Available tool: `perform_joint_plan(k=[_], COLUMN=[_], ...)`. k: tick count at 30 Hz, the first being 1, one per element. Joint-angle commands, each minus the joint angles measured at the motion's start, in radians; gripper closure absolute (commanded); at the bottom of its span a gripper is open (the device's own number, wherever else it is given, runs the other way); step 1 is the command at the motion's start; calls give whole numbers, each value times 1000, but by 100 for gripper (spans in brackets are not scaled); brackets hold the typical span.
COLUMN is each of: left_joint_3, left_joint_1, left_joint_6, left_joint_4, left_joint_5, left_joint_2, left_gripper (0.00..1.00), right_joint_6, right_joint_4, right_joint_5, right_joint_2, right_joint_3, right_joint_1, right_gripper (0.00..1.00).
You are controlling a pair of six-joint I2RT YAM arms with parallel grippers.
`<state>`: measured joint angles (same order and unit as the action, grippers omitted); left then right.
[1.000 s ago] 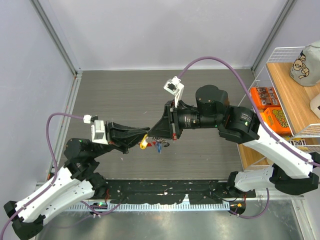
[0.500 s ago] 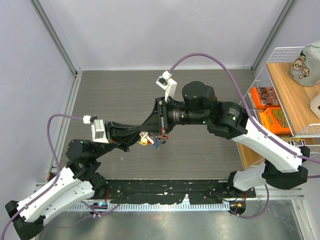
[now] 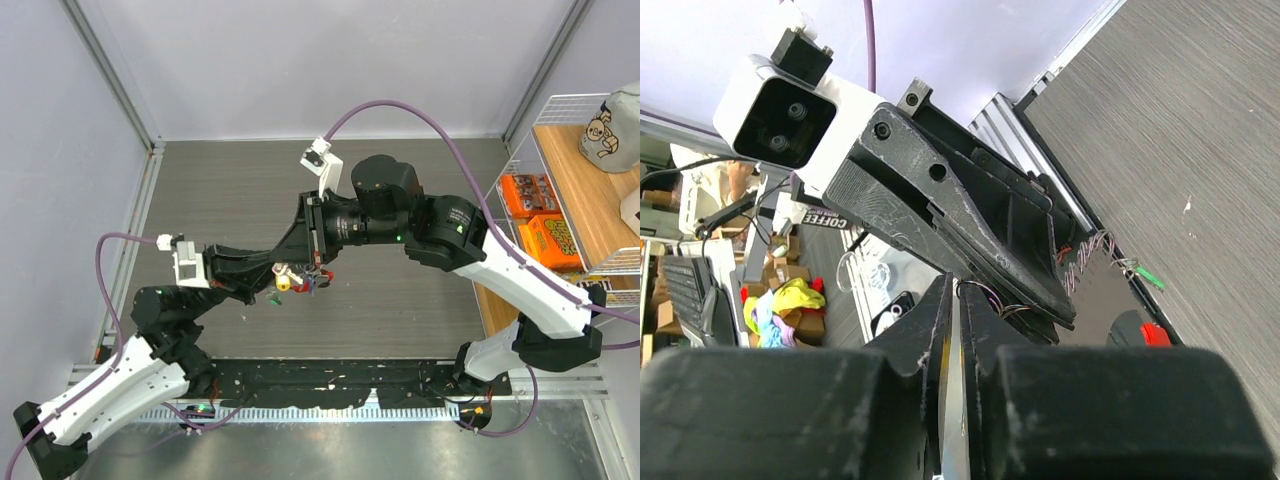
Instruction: Put the keys on the keyring
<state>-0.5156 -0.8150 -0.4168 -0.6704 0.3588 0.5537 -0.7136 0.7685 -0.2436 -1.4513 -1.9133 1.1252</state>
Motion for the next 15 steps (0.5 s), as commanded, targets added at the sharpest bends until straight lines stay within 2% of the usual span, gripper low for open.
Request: perform_joint_plan(k=[1,2,5,7,15], left_joint_3=[9,8,6,6,20], left_joint_1=[-27,-29,-27,-27,-27], left_joint_6=[-57,-63,-80,-89,-111], left_joint_4=[-21,-26,-44,-57,-97], left_joint_5=[134,129,121,114,74], left_joint_2=[23,22,23,22,23], left_gripper=[100,100,100,100,100], right_joint_6=[64,78,155,204,359], right_joint_4=[-155,-115,-37,24,258], right_joint_5=[55,53,41,46,87], right_joint_2=[-37,-40,-55,-63,-60], right_joint_3=[-65,-84,-127,-164,-256], right_joint_1=[4,4,5,4,4], right_gripper=[82,76,70,61,57])
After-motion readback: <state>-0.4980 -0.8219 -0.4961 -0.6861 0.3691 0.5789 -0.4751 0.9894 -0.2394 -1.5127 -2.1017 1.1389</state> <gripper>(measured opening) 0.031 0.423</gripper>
